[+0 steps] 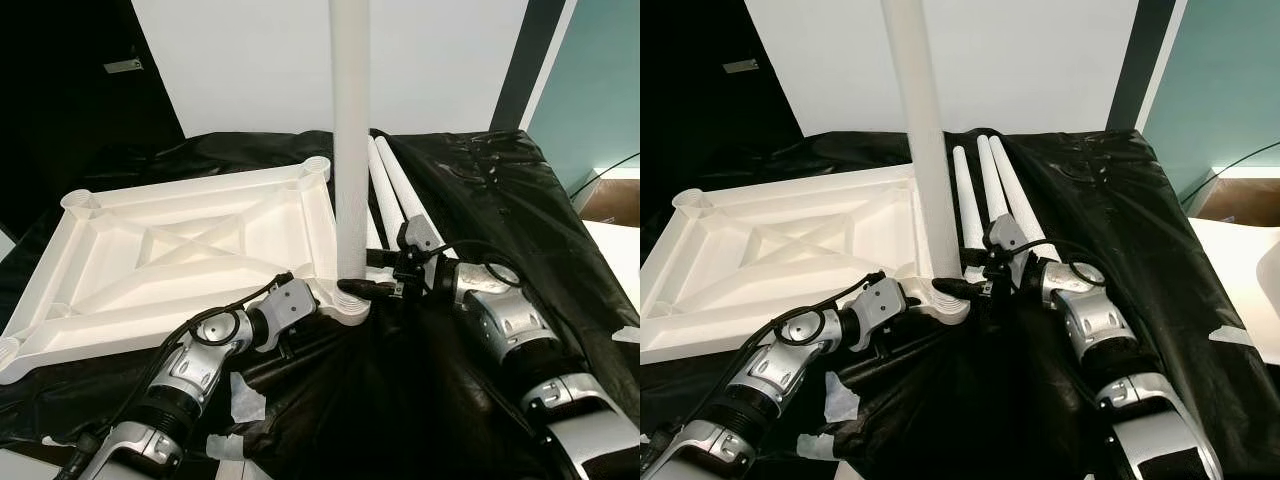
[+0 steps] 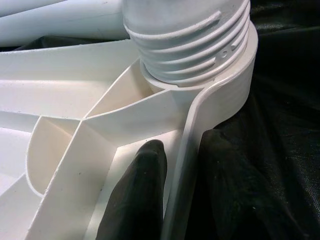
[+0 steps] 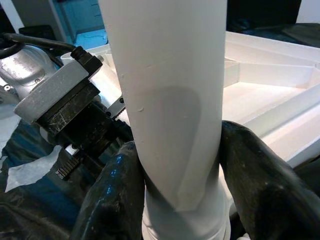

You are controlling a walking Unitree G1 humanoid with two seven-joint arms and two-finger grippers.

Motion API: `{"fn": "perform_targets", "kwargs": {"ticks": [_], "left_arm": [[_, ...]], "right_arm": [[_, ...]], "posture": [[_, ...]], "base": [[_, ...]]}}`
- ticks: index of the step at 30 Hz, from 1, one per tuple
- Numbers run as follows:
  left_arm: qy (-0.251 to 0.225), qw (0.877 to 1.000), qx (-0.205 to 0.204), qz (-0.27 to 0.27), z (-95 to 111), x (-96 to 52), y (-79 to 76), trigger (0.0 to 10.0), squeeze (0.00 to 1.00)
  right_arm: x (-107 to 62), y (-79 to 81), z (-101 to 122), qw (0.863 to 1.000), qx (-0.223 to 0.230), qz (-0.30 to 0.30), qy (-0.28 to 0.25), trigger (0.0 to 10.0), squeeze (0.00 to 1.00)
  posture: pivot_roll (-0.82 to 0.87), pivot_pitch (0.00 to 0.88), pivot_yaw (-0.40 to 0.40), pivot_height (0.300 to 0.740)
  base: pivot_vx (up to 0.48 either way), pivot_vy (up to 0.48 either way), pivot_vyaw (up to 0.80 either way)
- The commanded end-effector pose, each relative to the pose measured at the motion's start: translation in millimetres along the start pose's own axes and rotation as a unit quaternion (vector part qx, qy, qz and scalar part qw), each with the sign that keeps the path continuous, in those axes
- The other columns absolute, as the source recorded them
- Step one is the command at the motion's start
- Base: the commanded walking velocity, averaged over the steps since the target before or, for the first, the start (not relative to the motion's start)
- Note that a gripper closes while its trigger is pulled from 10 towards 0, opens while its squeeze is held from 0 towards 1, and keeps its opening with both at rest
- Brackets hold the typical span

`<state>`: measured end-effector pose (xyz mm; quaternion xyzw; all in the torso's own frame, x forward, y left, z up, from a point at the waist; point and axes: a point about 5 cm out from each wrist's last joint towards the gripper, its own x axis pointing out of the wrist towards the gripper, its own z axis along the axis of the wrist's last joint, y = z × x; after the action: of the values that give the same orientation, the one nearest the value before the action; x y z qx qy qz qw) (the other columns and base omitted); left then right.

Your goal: Building children table

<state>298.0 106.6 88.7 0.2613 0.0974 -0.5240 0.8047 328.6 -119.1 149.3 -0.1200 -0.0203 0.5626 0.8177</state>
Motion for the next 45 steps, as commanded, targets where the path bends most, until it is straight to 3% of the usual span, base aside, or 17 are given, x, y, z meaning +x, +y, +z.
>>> {"fn": "perform_targets", "kwargs": {"ticks": [1,4,8,13,19,21,22,26,27,30,31,32,33,38,43,44,45], "left_arm": [[0.039,0.998,-0.039,-0.042,-24.3,2.5,-23.5,10.0,0.00],[0.039,0.998,-0.039,-0.042,-24.3,2.4,-23.5,10.0,0.00],[0.038,0.998,-0.040,-0.040,-23.9,2.1,-23.4,10.0,0.00],[0.040,0.998,-0.038,-0.044,-24.3,1.8,-23.7,10.0,0.00],[0.043,0.997,-0.035,-0.047,-24.9,0.4,-22.5,10.0,0.00],[0.043,0.997,-0.035,-0.047,-24.9,0.4,-22.5,10.0,0.00],[0.044,0.997,-0.034,-0.048,-25.3,0.0,-22.3,10.0,0.00],[0.044,0.997,-0.034,-0.048,-25.5,-0.1,-22.2,10.0,0.00],[0.045,0.997,-0.034,-0.047,-25.7,0.0,-22.0,10.0,0.00],[0.045,0.997,-0.034,-0.046,-25.5,0.5,-21.6,10.0,0.00],[0.044,0.997,-0.034,-0.045,-25.2,0.8,-21.3,10.0,0.00],[0.044,0.997,-0.034,-0.045,-25.2,0.8,-21.3,10.0,0.00],[0.044,0.997,-0.034,-0.044,-25.0,0.9,-21.1,10.0,0.00],[0.044,0.997,-0.033,-0.044,-24.9,1.3,-21.0,10.0,0.00],[0.044,0.997,-0.033,-0.045,-24.5,2.0,-20.8,10.0,0.00],[0.043,0.998,-0.032,-0.044,-24.1,2.1,-20.2,10.0,0.00],[0.043,0.998,-0.032,-0.044,-24.1,2.1,-20.2,10.0,0.00]], "right_arm": [[-9.2,-5.8,-6.3,1.000,0.011,-0.009,0.025,0.0,0.00],[-8.7,-4.3,-7.8,1.000,0.020,-0.016,0.017,0.0,0.00],[6.9,19.2,-6.9,0.982,0.006,-0.179,-0.059,0.0,0.00],[12.3,42.3,-13.9,0.974,0.021,-0.215,-0.073,0.0,0.00],[8.6,46.1,-15.7,0.954,0.036,-0.284,-0.085,0.0,0.00],[8.6,46.1,-15.7,0.954,0.036,-0.284,-0.085,0.0,0.00],[7.6,43.7,-17.4,0.953,0.025,-0.292,-0.071,7.6,0.00],[7.7,43.7,-17.8,0.953,0.017,-0.297,-0.063,7.6,0.00],[8.7,42.2,-16.5,0.956,0.017,-0.285,-0.064,10.0,1.00],[10.0,37.6,-13.4,0.964,0.008,-0.260,-0.060,10.0,1.00],[10.4,35.5,-12.5,0.969,0.008,-0.240,-0.058,10.0,0.70],[10.4,35.5,-12.5,0.969,0.008,-0.240,-0.058,10.0,0.70],[10.6,34.7,-12.0,0.971,0.008,-0.231,-0.056,10.0,0.00],[6.5,19.9,0.7,0.984,-0.009,-0.159,-0.077,10.0,0.00],[4.2,5.9,7.9,0.994,-0.029,-0.085,-0.057,10.0,0.00],[3.8,3.9,7.4,0.997,-0.031,-0.063,-0.045,0.1,0.00],[3.8,3.9,7.4,0.997,-0.031,-0.063,-0.045,0.1,0.00]], "posture": [[0.06,0.000,0.034,0.740],[0.06,0.000,0.034,0.740],[0.06,0.000,0.035,0.740],[0.06,0.000,0.035,0.740],[0.05,0.000,0.051,0.740],[0.05,0.000,0.051,0.740],[0.05,0.000,0.048,0.740],[0.05,0.000,0.048,0.740],[0.05,0.000,0.045,0.740],[0.05,0.000,0.043,0.740],[0.05,0.000,0.042,0.740],[0.05,0.000,0.042,0.740],[0.05,0.000,0.042,0.740],[0.05,0.000,0.044,0.740],[0.05,0.000,0.042,0.740],[0.05,0.000,0.042,0.740],[0.05,0.000,0.042,0.740]], "base": [[0.000,0.000,0.00],[0.000,0.000,0.00],[0.000,0.000,0.00],[0.000,0.000,0.00],[0.000,0.000,0.00],[0.000,0.000,0.00],[0.000,0.000,0.00],[0.000,0.000,0.00],[0.000,0.000,0.00],[0.000,0.000,0.00],[0.000,0.000,0.00],[0.000,0.000,0.00],[0.000,0.000,0.00],[0.000,0.000,0.00],[0.000,0.000,0.00],[0.000,0.000,0.00],[0.000,0.000,0.00]]}}
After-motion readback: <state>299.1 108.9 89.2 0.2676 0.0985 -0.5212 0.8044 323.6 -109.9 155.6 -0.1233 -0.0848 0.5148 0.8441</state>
